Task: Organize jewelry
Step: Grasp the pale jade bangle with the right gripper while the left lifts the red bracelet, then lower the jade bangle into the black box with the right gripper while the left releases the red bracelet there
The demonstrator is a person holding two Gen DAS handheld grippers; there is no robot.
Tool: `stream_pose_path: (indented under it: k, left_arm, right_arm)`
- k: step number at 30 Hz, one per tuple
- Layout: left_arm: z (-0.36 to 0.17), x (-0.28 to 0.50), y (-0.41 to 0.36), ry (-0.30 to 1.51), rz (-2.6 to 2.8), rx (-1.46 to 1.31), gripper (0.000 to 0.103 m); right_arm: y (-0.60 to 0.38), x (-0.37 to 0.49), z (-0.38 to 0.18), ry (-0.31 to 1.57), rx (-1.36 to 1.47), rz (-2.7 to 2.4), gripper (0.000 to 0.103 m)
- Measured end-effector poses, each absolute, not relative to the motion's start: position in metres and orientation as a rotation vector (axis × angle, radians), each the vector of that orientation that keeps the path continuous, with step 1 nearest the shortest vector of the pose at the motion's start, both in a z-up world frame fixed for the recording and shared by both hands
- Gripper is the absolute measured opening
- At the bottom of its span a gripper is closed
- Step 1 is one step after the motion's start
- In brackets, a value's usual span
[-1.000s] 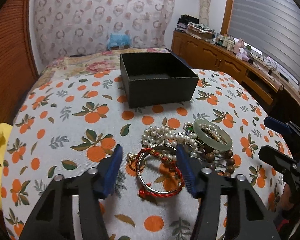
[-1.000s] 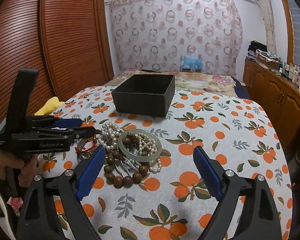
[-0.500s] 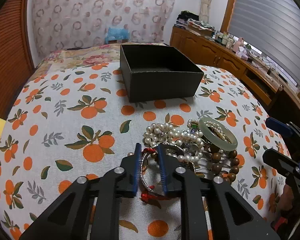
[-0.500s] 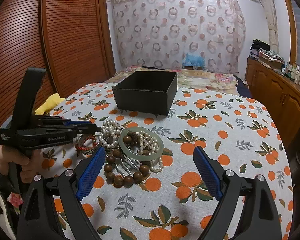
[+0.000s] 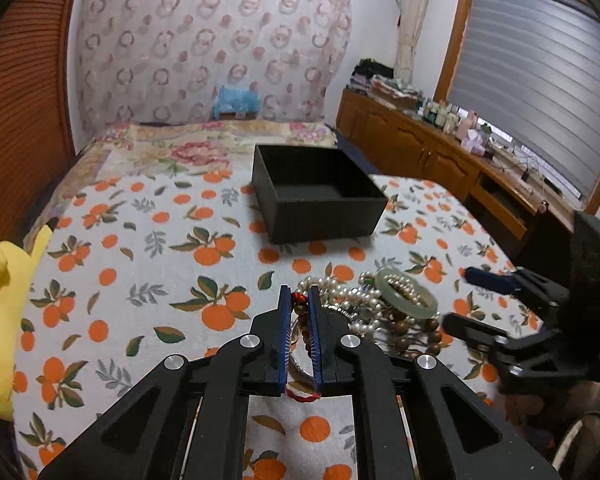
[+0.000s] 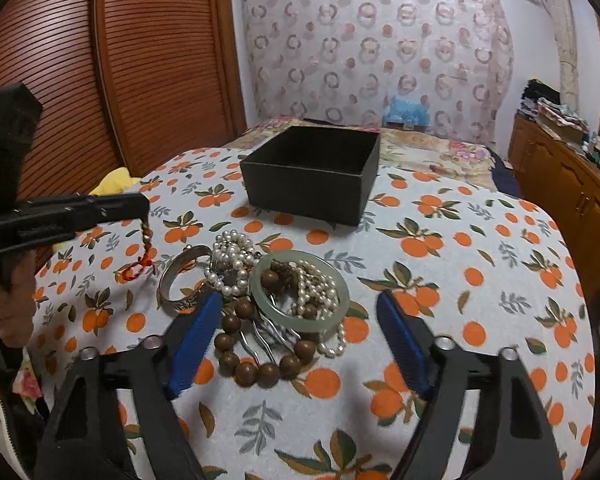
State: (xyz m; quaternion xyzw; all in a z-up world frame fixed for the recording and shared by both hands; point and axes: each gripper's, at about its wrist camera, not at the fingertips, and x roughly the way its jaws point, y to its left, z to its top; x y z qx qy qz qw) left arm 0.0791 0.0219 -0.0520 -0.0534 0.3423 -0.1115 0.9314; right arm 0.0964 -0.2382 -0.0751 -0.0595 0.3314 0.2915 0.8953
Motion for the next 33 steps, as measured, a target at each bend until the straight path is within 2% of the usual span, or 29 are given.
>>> stream_pose_path:
  k: [5,7,10,18,21,33]
  left_arm:
    - [-0.041,0.074,0.019,0.666,-0.236,-0.096,0.008]
    - [-0.038,0.073,0.018,0.657,-0.239,-0.090,0.008]
    - [-0.036,0.073,0.018,0.653,-0.238,-0.088,0.008]
    - [-0.036,0.075,0.018,0.656,-0.236,-0.087,0.008]
    - [-0.035,0.076,0.018,0.653,-0.235,-0.083,0.008]
    - [-0.027,0.093,0.023,0.626,-0.227,-0.084,0.008]
  right_arm:
    - [-0.222,0.109,-0.078,0.718,-0.157,0.663,0.055]
    - [-0.214,0.114,-0.081,0.739,-0.174,0.686,0.043]
    - [-0.207,0.119,-0.085,0.761,-0.191,0.708,0.030]
    - [-0.196,0.125,-0.089,0.786,-0.256,0.729,0.021]
    - [-0.199,0.123,-0.084,0.764,-0.263,0.734,0.010]
    - [-0.229,0.146,-0.041,0.695,-0.174,0.744,0.010]
